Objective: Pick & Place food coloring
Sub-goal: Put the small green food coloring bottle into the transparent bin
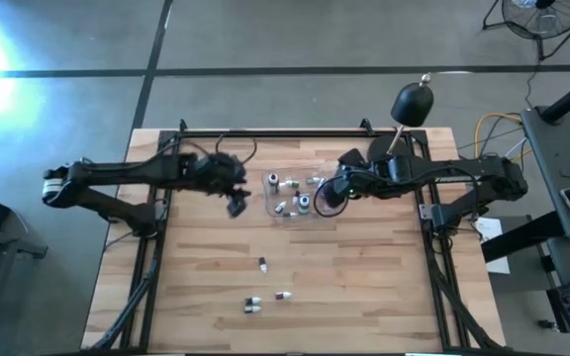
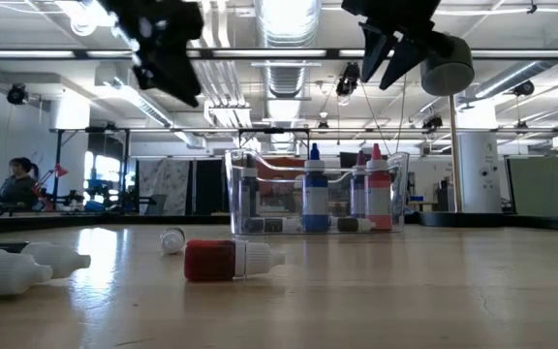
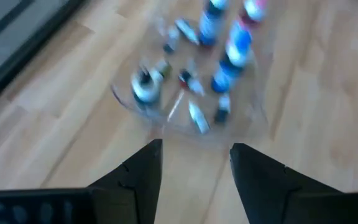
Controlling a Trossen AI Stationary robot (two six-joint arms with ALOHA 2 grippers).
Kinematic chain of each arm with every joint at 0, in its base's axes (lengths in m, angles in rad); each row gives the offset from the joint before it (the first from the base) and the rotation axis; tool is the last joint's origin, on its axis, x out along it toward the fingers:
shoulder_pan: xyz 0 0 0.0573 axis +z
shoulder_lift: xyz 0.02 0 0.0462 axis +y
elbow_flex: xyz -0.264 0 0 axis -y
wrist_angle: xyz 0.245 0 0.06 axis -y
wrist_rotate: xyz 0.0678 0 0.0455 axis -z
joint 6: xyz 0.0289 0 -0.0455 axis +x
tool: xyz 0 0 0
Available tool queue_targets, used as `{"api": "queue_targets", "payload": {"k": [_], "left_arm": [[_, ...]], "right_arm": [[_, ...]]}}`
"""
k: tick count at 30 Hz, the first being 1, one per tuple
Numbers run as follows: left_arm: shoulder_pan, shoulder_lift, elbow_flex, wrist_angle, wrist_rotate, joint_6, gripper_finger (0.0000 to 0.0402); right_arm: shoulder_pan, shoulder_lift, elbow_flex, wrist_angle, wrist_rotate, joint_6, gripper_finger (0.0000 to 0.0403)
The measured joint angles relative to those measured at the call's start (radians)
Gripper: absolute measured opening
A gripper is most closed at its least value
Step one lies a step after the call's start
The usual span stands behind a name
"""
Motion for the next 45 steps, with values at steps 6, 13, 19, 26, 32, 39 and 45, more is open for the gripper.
{"api": "queue_targets", "payload": {"k": [6,13,19,26,32,39,45], "left_arm": [[-0.098,-0.109,-0.135,-0.002,0.008,0.096,0.0163],[-0.185,-0.187,-0.245,0.027,0.005,-0.051,0.0163],[-0.285,-0.212,-0.292,0.045,0.004,-0.078,0.0163],[-0.421,-0.207,-0.318,0.057,0.004,0.073,0.0163],[-0.511,-0.171,-0.318,0.069,0.007,0.321,0.0163],[-0.540,-0.034,-0.311,0.229,0.008,0.505,0.0163],[-0.540,0.186,-0.188,0.274,0.024,0.615,0.0163]], "right_arm": [[0.005,0.017,-0.012,0.095,-0.108,-0.008,0.0187],[0.071,0.030,-0.019,0.147,-0.211,0.095,0.0187],[0.211,0.051,-0.021,0.185,-0.228,0.202,0.0187],[0.343,0.118,-0.016,0.182,-0.228,0.366,0.0187],[0.428,0.173,-0.013,0.183,-0.248,0.421,0.0187],[0.503,0.213,-0.016,0.180,-0.314,0.459,0.0187],[0.592,0.219,-0.023,0.175,-0.313,0.548,0.0187]]}}
